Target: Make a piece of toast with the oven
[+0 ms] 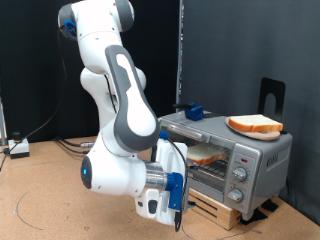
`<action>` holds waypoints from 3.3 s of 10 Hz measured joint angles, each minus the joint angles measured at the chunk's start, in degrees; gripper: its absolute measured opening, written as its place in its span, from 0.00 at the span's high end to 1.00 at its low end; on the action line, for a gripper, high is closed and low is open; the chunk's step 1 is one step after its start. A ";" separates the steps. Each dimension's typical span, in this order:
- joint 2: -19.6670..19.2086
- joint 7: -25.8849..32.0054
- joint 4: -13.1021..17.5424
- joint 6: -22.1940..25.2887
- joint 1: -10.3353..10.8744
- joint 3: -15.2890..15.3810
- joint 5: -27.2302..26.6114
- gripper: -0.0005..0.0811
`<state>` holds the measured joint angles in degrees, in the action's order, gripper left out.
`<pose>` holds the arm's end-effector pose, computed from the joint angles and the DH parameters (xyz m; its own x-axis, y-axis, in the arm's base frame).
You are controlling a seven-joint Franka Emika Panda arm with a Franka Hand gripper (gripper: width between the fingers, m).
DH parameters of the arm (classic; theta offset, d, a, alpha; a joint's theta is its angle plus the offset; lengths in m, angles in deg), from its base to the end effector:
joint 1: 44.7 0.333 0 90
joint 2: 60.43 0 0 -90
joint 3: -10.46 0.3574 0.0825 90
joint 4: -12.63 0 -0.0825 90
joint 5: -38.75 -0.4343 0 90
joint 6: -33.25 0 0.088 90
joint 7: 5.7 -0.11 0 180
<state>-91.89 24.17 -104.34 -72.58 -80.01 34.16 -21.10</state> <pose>0.5931 -0.0499 0.1896 0.9222 -0.1130 -0.3699 -0.3867 -0.2886 -0.8759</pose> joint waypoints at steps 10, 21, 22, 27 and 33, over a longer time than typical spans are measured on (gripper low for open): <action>-15.22 -13.71 17.07 10.86 5.51 0.05 10.72 0.00; -19.86 -13.88 19.88 7.91 9.82 1.61 7.96 0.00; -19.86 -13.88 20.01 7.86 10.06 1.90 7.64 0.00; -19.88 -13.89 20.11 7.48 10.57 2.35 7.11 0.32; -19.89 -14.58 19.71 7.56 10.70 2.33 7.04 0.87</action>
<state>-111.78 9.59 -84.63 -65.02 -69.31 36.49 -14.06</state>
